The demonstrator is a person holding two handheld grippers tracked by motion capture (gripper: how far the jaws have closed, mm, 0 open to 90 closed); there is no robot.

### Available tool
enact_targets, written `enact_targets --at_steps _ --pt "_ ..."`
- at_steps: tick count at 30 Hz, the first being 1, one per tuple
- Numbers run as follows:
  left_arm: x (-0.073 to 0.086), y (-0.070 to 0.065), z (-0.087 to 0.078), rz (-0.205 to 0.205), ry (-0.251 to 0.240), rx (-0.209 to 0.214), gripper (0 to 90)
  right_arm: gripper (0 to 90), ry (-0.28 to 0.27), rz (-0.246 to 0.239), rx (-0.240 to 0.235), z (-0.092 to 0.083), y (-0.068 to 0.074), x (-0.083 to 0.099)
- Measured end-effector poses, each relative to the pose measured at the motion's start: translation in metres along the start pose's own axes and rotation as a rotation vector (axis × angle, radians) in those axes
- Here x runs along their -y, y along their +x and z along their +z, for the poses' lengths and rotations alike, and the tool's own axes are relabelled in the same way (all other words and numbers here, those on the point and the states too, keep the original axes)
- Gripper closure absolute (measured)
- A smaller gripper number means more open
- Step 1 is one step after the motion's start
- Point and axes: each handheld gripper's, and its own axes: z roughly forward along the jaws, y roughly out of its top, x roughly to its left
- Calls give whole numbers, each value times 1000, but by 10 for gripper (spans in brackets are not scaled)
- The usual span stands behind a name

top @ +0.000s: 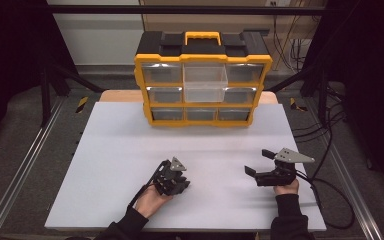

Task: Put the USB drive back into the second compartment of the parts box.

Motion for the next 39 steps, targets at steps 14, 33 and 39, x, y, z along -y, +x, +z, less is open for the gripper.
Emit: enact_targets --at_steps 14,33,39 --pt "-1 0 1 -9 7 -5 782 27 -1 -1 -1 0 0 0" --pt "1 3 1 -19 -6 14 790 26 -1 0 -2 0 0 0" --pt "0 5 -1 -26 -9 12 791 27 -2 2 -2 0 0 0"
